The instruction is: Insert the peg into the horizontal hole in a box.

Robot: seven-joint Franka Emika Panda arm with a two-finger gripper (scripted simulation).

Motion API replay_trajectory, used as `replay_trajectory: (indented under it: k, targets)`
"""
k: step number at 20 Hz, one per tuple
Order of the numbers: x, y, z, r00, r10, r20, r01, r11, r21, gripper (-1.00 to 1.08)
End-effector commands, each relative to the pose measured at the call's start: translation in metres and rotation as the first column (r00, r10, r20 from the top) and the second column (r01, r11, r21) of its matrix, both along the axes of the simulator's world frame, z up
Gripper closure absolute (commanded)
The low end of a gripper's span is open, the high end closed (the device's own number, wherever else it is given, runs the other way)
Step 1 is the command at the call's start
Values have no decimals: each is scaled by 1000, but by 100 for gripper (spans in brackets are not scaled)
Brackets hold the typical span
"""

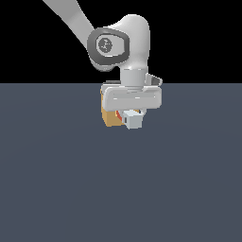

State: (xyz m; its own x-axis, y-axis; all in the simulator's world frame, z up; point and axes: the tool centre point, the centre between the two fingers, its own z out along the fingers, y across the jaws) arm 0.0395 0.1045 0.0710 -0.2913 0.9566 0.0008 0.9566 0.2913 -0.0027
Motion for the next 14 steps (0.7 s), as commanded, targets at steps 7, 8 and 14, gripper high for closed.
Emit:
replay_trajectory:
  k: [7,8,14]
  targets:
    - [-9,27,1,1000,0,3,0,1000,1,108]
    - [-11,35,2,1000,0,3,0,1000,1,108]
    - [-23,74,3,1000,0,4,0,1000,1,108]
